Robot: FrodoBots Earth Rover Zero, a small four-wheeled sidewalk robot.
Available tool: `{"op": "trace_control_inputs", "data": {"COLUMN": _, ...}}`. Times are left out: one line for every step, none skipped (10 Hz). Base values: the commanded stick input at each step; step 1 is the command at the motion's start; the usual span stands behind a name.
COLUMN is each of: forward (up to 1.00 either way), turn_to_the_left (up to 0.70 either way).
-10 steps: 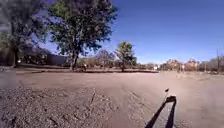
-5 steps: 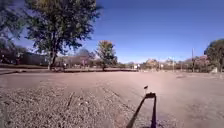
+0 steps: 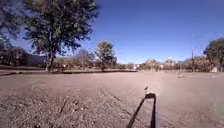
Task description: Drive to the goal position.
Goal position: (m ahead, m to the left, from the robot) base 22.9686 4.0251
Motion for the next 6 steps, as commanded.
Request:
{"op": "trace_control_inputs", "data": {"forward": 0.5, "turn_to_the_left": 0.0}}
{"op": "trace_control_inputs", "data": {"forward": 0.5, "turn_to_the_left": 0.0}}
{"op": "trace_control_inputs", "data": {"forward": 0.5, "turn_to_the_left": -0.02}}
{"op": "trace_control_inputs", "data": {"forward": 0.5, "turn_to_the_left": -0.1}}
{"op": "trace_control_inputs", "data": {"forward": 0.5, "turn_to_the_left": -0.18}}
{"op": "trace_control_inputs", "data": {"forward": 0.5, "turn_to_the_left": -0.25}}
